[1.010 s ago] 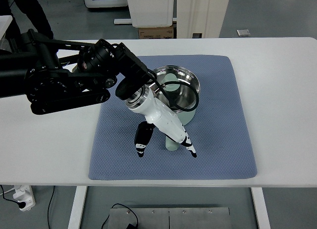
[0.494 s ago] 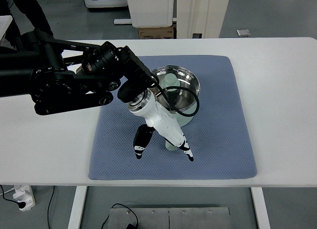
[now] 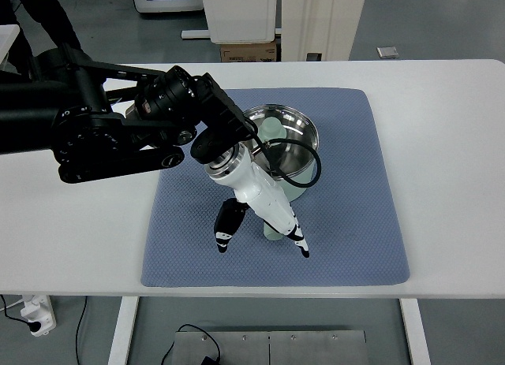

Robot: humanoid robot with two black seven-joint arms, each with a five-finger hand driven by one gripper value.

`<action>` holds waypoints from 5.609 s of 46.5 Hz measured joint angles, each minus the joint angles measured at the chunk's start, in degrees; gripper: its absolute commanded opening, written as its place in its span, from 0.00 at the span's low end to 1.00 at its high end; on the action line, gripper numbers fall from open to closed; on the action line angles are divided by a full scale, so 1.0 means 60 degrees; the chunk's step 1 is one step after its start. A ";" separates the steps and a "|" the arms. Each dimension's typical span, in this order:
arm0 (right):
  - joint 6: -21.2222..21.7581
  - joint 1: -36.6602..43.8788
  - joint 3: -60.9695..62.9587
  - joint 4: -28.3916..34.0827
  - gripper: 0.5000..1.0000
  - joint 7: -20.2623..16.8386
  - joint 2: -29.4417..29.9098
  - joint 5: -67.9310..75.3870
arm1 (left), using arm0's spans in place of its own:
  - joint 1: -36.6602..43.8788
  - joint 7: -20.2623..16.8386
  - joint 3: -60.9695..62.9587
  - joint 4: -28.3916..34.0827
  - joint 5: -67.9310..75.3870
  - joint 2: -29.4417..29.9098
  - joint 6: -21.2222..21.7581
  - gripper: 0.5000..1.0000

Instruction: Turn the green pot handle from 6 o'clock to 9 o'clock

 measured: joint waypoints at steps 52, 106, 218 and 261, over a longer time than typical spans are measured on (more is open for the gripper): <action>0.0000 -0.0003 0.0000 0.0001 1.00 0.0000 0.0000 0.0000 | -0.0526 0.0207 0.1171 -0.0008 0.0461 0.0774 -0.0001 1.00; 0.0000 -0.0004 0.0000 0.0000 1.00 -0.0001 0.0000 0.0000 | -0.1112 0.0893 0.2113 0.0323 0.0735 0.1492 -0.0001 1.00; 0.0000 -0.0011 0.0000 -0.0001 1.00 0.0001 0.0000 0.0000 | 0.2709 0.1291 -0.1745 0.5349 -1.4499 0.2147 0.0058 1.00; 0.0000 -0.0010 0.0000 0.0001 1.00 -0.0002 0.0000 0.0000 | 0.5730 0.1064 -0.5729 0.9267 -1.4881 -0.0742 0.3406 1.00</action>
